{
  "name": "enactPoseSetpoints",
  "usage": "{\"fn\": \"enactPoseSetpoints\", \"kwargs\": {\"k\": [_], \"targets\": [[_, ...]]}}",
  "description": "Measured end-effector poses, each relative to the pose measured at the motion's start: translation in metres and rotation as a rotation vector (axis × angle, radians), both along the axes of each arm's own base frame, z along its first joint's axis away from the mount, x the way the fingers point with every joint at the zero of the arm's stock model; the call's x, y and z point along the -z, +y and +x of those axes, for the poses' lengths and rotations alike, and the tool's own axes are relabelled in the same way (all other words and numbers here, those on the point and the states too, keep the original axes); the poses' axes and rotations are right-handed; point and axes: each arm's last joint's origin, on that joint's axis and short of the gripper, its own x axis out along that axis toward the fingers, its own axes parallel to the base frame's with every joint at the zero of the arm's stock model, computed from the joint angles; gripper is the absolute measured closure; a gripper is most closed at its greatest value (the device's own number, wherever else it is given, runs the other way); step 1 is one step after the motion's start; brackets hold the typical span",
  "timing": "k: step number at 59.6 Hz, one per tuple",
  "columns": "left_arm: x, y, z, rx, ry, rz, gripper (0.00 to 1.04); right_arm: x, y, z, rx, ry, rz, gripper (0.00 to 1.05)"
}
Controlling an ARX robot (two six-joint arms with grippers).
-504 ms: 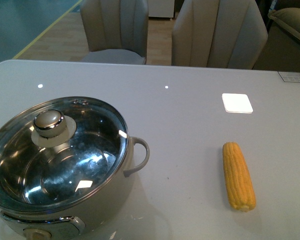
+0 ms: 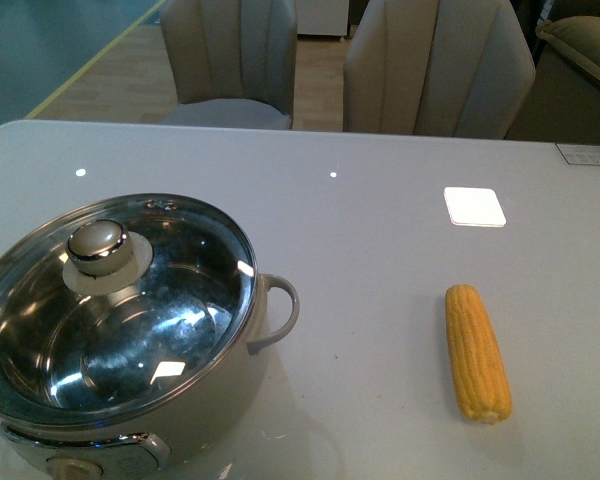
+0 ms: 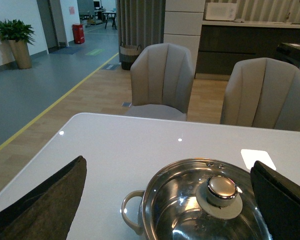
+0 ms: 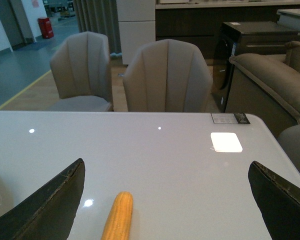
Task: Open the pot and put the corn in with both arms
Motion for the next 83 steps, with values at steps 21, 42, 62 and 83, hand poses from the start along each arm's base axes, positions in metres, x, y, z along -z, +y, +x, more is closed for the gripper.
{"fn": "enactPoseSetpoints", "kwargs": {"k": [21, 42, 62, 83], "targets": [[-0.002, -0.002, 0.007, -0.135, 0.314, -0.119, 0.07, 0.0, 0.0, 0.0, 0.0, 0.0, 0.0, 0.09], [-0.022, -0.013, 0.078, 0.0, 0.229, -0.078, 0.07, 0.0, 0.0, 0.0, 0.0, -0.001, 0.0, 0.09], [0.028, -0.03, 0.177, 0.114, 0.29, 0.033, 0.07, 0.0, 0.0, 0.0, 0.0, -0.001, 0.0, 0.09], [0.072, -0.057, 0.193, 0.218, 0.372, 0.056, 0.07, 0.0, 0.0, 0.0, 0.0, -0.001, 0.0, 0.09]]}}
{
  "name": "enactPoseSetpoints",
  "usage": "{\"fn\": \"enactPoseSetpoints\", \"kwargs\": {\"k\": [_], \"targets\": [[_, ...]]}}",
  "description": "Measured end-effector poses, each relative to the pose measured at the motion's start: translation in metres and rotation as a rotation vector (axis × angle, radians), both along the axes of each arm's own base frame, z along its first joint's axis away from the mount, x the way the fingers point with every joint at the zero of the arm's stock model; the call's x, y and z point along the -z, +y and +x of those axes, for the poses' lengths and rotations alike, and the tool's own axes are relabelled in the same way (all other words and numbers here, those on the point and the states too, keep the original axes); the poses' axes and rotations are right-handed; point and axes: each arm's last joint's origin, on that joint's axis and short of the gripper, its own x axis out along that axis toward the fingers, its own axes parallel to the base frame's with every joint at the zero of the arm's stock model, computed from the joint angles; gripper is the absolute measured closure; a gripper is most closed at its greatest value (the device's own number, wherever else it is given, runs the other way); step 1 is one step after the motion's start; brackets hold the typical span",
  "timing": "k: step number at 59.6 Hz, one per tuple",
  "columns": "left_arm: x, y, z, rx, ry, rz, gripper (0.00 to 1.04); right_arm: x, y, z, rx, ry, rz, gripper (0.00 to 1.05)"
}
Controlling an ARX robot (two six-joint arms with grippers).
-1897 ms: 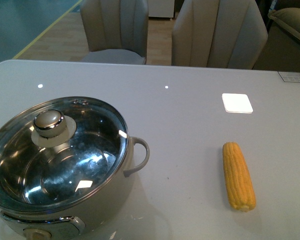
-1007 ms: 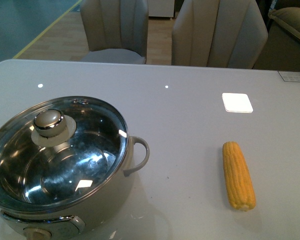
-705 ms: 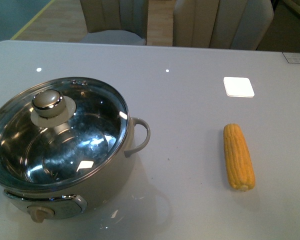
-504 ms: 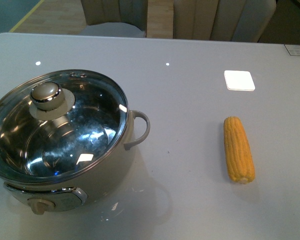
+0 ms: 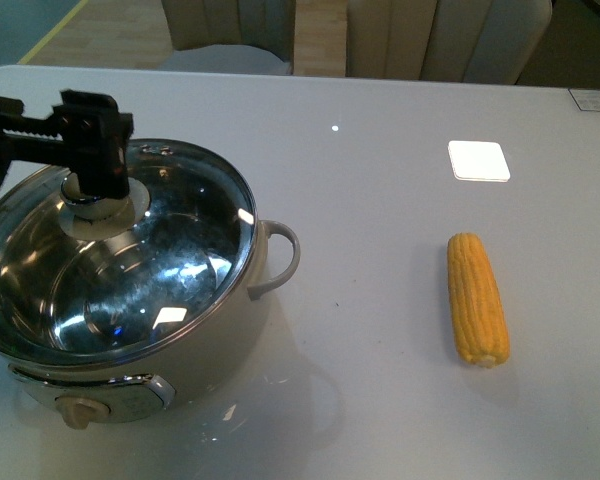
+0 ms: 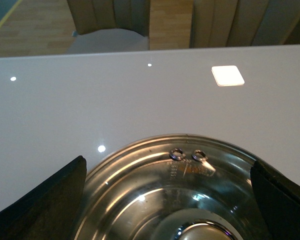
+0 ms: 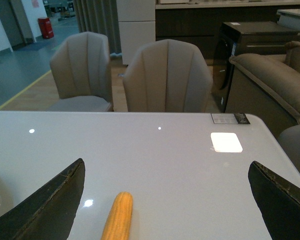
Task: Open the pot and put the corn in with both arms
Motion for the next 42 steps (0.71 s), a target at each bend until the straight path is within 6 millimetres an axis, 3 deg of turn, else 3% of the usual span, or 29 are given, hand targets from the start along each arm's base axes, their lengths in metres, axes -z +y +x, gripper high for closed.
{"fn": "enactPoseSetpoints", "kwargs": {"k": [26, 36, 42], "targets": [[0.034, -0.006, 0.003, 0.008, 0.075, -0.013, 0.09, 0.0, 0.0, 0.0, 0.0, 0.0, 0.0, 0.09], [0.037, -0.008, 0.005, 0.014, 0.074, -0.025, 0.32, 0.0, 0.0, 0.0, 0.0, 0.0, 0.0, 0.09], [0.037, -0.008, 0.007, 0.008, 0.067, -0.03, 0.52, 0.0, 0.0, 0.0, 0.0, 0.0, 0.0, 0.09]]}}
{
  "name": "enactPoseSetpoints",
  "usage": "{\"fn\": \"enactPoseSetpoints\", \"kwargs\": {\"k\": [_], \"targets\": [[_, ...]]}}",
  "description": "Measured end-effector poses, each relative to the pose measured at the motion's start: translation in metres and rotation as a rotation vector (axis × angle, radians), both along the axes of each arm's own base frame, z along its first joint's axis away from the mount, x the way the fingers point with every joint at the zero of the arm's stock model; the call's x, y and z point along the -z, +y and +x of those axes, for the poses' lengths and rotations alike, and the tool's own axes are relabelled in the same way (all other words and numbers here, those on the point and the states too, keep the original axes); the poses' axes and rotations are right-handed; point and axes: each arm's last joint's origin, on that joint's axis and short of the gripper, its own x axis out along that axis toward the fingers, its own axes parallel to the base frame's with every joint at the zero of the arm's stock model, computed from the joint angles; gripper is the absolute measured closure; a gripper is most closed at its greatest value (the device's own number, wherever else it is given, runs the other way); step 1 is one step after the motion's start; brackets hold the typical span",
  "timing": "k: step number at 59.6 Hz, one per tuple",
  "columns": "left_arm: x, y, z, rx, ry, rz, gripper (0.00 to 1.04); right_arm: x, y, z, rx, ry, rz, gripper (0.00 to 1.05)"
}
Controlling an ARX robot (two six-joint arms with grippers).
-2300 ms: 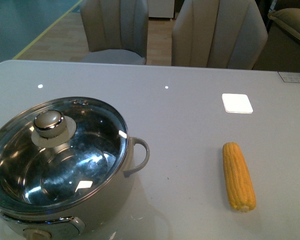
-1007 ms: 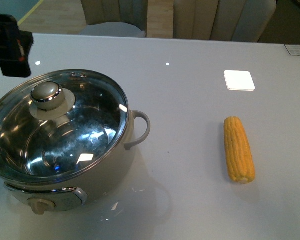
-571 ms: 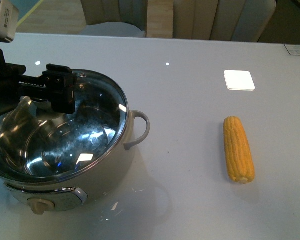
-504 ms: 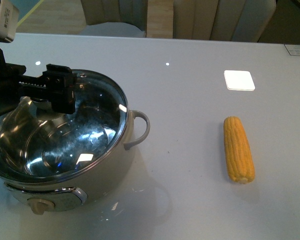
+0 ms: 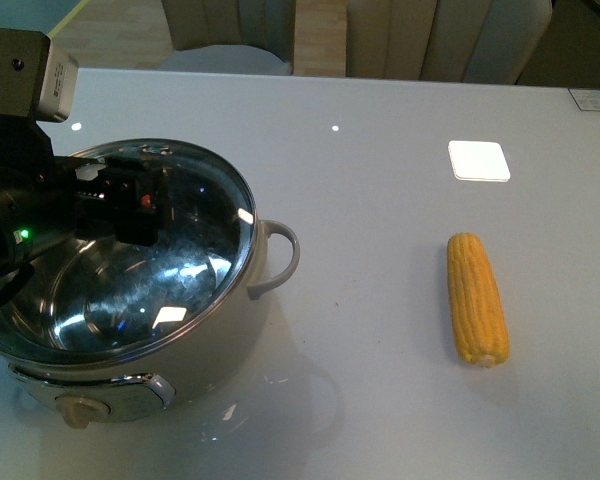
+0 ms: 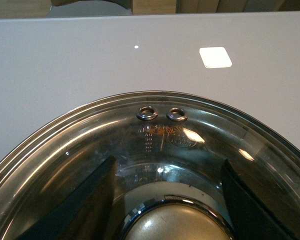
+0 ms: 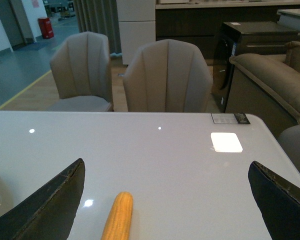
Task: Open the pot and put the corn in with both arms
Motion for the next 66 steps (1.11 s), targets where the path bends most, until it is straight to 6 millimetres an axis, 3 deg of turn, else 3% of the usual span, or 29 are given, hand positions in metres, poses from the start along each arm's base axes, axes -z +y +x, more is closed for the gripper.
{"fn": "enactPoseSetpoints", "kwargs": {"k": [6, 28, 36, 45, 55, 66], "targets": [[0.0, 0.0, 0.001, -0.001, -0.004, 0.002, 0.64, 0.0, 0.0, 0.0, 0.0, 0.0, 0.0, 0.09], [-0.015, 0.002, 0.005, -0.001, 0.009, 0.028, 0.64, 0.0, 0.0, 0.0, 0.0, 0.0, 0.0, 0.09], [-0.026, 0.007, 0.006, -0.03, 0.021, 0.047, 0.64, 0.0, 0.0, 0.0, 0.0, 0.0, 0.0, 0.09], [-0.056, 0.017, 0.012, -0.071, -0.04, 0.043, 0.64, 0.0, 0.0, 0.0, 0.0, 0.0, 0.0, 0.09], [-0.094, 0.044, 0.016, -0.121, -0.152, 0.039, 0.64, 0.0, 0.0, 0.0, 0.0, 0.0, 0.0, 0.09], [-0.105, 0.088, 0.016, -0.193, -0.233, 0.092, 0.64, 0.0, 0.0, 0.0, 0.0, 0.0, 0.0, 0.09]]}}
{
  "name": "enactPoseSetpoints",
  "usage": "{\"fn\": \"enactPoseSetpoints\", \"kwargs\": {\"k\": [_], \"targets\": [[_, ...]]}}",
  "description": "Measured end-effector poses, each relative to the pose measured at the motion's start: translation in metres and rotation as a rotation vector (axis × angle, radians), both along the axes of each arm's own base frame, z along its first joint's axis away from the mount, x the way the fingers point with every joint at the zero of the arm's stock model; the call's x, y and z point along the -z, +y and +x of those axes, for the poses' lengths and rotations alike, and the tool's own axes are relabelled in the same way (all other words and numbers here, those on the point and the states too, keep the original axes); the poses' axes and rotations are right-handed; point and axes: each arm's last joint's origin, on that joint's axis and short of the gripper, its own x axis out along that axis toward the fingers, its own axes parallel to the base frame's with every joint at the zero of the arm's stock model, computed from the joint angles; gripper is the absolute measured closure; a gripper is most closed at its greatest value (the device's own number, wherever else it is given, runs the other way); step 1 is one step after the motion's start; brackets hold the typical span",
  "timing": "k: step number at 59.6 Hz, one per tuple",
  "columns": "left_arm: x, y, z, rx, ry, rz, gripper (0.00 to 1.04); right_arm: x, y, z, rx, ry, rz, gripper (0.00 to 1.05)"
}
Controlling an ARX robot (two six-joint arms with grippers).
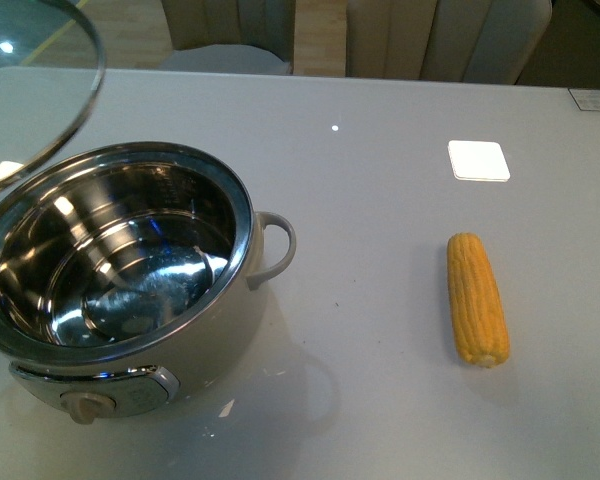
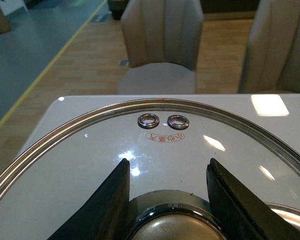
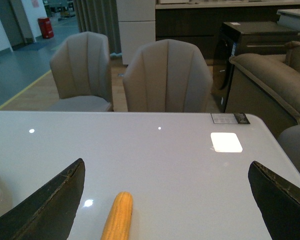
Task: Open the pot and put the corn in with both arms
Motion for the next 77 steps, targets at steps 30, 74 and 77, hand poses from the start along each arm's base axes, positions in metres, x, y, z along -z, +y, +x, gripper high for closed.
{"fn": "enactPoseSetpoints", "kwargs": {"k": [30, 74, 77], "targets": [[0.093, 0.171, -0.022, -0.38, 0.035, 0.006, 0.64, 0.0, 0.0, 0.0, 0.0, 0.0, 0.0, 0.09], [0.197, 0.202, -0.007, -0.384, 0.09, -0.127, 0.64, 0.0, 0.0, 0.0, 0.0, 0.0, 0.0, 0.09], [0.201, 0.202, -0.006, -0.378, 0.093, -0.137, 0.64, 0.0, 0.0, 0.0, 0.0, 0.0, 0.0, 0.09]]}}
